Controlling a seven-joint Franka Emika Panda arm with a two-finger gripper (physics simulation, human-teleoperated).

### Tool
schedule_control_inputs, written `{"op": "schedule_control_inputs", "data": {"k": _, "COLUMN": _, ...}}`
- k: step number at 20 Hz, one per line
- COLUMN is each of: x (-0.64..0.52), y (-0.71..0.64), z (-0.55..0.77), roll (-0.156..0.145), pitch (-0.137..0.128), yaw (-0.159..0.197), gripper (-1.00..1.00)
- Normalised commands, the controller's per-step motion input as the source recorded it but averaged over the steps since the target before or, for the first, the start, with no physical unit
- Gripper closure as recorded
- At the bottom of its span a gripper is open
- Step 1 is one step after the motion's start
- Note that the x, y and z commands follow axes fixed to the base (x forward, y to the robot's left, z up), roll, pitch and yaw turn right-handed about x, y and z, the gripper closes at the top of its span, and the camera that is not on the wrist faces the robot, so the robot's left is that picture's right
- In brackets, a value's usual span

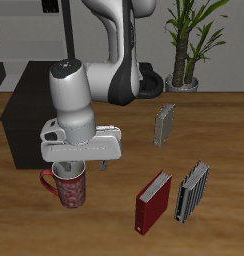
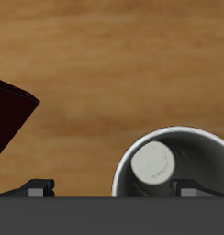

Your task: Place the red mug on top of the shelf

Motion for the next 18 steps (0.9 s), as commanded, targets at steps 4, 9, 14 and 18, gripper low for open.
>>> {"op": "schedule_control_inputs", "data": {"k": 4, "x": 0.04, "y": 0.02, "z": -0.19, "roll": 0.002, "pitch": 0.048, "yaw": -0.020, "gripper": -1.00}}
{"op": "schedule_control_inputs", "data": {"k": 9, "x": 0.01, "y": 0.02, "z": -0.11, "roll": -0.002, "pitch": 0.022, "yaw": -0.018, "gripper": 1.00}}
{"op": "schedule_control_inputs", "data": {"k": 14, "x": 0.00, "y": 0.00, "z": 0.02, "roll": 0.004, "pitch": 0.002, "yaw": -0.021, "gripper": 1.00}}
{"op": "schedule_control_inputs", "data": {"k": 18, "x": 0.00, "y": 0.00, "z": 0.10, "roll": 0.009, "pitch": -0.011, "yaw": -0.023, "gripper": 1.00}}
